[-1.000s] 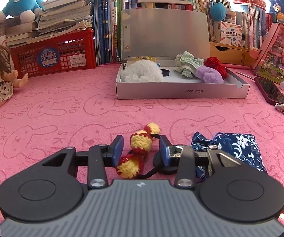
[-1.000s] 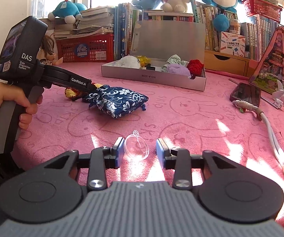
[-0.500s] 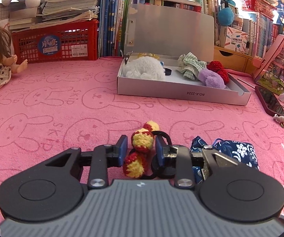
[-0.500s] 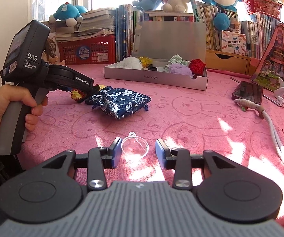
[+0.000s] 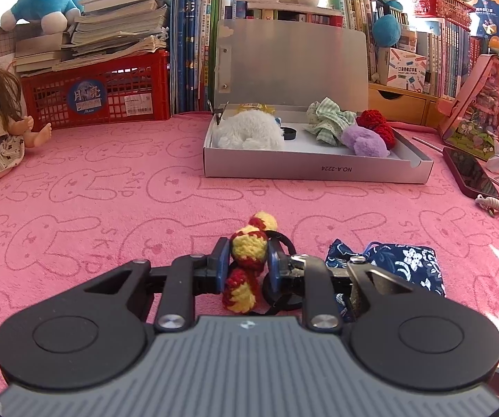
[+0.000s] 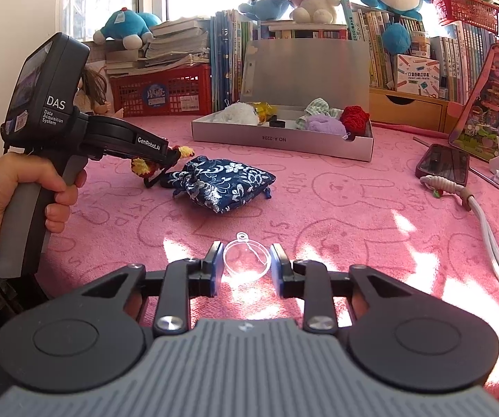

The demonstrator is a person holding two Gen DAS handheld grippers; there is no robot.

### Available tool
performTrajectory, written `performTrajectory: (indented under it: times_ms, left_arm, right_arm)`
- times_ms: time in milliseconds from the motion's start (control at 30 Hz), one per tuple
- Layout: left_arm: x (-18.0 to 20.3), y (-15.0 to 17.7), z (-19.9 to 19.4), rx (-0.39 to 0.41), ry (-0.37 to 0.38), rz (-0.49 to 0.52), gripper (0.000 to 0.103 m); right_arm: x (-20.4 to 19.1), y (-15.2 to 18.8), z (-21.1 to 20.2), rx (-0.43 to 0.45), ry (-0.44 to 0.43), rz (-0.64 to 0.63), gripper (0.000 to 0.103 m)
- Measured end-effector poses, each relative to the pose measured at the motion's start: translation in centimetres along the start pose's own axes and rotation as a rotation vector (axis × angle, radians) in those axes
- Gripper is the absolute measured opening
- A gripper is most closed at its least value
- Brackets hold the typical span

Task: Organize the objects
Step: 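Grasp the yellow-red knitted toy with the left tool while the right tool grasps the clear ring, then carry the knitted toy and clear ring over into the white box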

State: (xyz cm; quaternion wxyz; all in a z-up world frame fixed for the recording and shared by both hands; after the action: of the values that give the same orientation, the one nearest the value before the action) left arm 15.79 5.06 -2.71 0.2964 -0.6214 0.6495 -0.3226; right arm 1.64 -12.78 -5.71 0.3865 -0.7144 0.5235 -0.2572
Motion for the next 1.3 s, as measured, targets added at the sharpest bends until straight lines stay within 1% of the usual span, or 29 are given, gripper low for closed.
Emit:
performTrajectory:
  times_ms: [367,600,667,833,1067,1300]
  left_arm:
    - [0.2,-0.7,-1.6,0.032,0.004,0.010,0.028]
    - [0.5,-1.2,-2.1,0.035,0.001,0.007,0.028]
    - [0.5,-1.4,-2.2,0.025,0.001,0.000,0.028]
    - [0.8,-2.2,-2.4,0.007,0.045,-0.028,0.028]
    - [1.5,-3.8,-2.7,0.028,0.044,0.004,0.028]
    - [1.5,-5.3,-2.0,0.014,0.084,-0.024,0.028]
  right_arm:
    - [1.4,-1.2,0.2,0.005,0.060,0.023,0.033]
    - [2.5,-2.6,0.7,0.008,0.088,0.054,0.033]
    - [2.8,-3.2,1.0,0.004,0.091,0.059,0.033]
    - [3.3,-5.1,1.8,-0.005,0.104,0.053,0.033]
    - [4.8,-7.9,3.0,-0.019,0.092,0.109,0.033]
    - [6.6,-10.2,3.8,-0.018,0.089,0.158,0.033]
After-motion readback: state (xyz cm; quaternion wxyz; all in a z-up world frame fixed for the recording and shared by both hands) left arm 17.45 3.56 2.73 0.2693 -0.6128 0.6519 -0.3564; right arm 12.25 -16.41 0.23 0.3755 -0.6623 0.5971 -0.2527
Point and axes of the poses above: each gripper's, at about its wrist camera, not at the fingertips, and z roughly the way its jaws point, x to its right, y to its underside, the point moved 7 cm from there along z, roughly the way its jaws point, and after that the axes turned 7 degrees about -x, right-handed, at the moved point
